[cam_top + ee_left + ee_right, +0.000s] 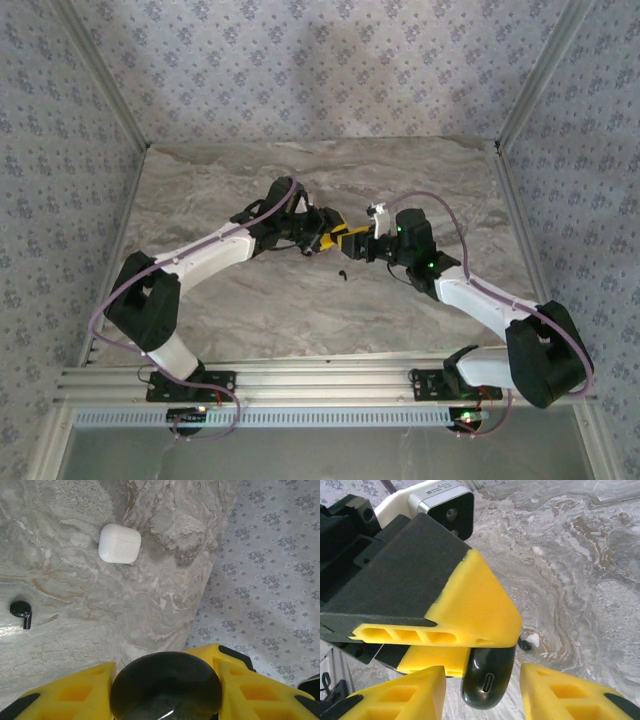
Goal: Insert the wireless bluetooth earbuds into the charging case
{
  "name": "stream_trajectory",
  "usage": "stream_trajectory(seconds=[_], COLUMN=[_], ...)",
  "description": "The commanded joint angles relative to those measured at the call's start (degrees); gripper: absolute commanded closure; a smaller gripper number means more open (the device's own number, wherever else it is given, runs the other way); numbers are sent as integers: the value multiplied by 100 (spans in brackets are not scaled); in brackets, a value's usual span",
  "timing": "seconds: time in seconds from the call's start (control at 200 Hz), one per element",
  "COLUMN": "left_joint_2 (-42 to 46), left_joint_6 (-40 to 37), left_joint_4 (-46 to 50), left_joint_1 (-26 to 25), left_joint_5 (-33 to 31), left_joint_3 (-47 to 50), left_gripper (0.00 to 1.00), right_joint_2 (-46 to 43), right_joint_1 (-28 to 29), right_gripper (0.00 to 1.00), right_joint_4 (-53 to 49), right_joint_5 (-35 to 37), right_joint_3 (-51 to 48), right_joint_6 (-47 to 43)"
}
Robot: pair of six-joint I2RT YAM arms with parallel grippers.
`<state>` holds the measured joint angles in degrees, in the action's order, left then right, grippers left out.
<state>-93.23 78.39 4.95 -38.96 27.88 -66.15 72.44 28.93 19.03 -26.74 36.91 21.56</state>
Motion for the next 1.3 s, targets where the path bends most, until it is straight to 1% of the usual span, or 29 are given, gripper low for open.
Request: stream_trajectory(seconds=[0.0,0.175,0.38,0.425,0.575,0.695,0.889,0.979,1.059,1.129,1.294], left_joint_2=[217,244,253,244,277,378,637,748,816,891,1067], left_joint_6=[211,251,282,275,198,-107,-953,-1229,-1668,-2350,-4643], left_joint_4=[-318,-442,-560,-602,-623,-359,345,442,527,736,1838], left_joint_1=[10,-6,-84,-98,-117,-87,-24,17,67,98,108], left_joint_5=[104,120,146,165,149,24,-319,-380,-355,-390,-642], left_joint_3=[79,94,129,127,105,18,-149,-128,-159,-260,-774], left_gripper=[55,55,54,52,42,37,34,34,35,36,38], right_joint_2=[-29,-29,-111,-132,-300,-494,-846,-982,-1081,-1186,-1397], right_joint_1=[38,43,43,38,34,12,-201,-327,-451,-526,-607], right_gripper=[56,57,66,68,74,75,76,76,76,76,76], right_joint_4=[199,233,259,236,117,-118,-765,-1174,-1493,-1824,-2823], right_joint_5=[134,224,231,233,266,221,-267,-555,-880,-1179,-1817], right_joint_3=[-8,-13,-28,-25,-71,-87,-26,66,170,303,682], right_joint_6=[-12,-47,-176,-242,-467,-761,-1251,-1507,-1749,-2101,-3367])
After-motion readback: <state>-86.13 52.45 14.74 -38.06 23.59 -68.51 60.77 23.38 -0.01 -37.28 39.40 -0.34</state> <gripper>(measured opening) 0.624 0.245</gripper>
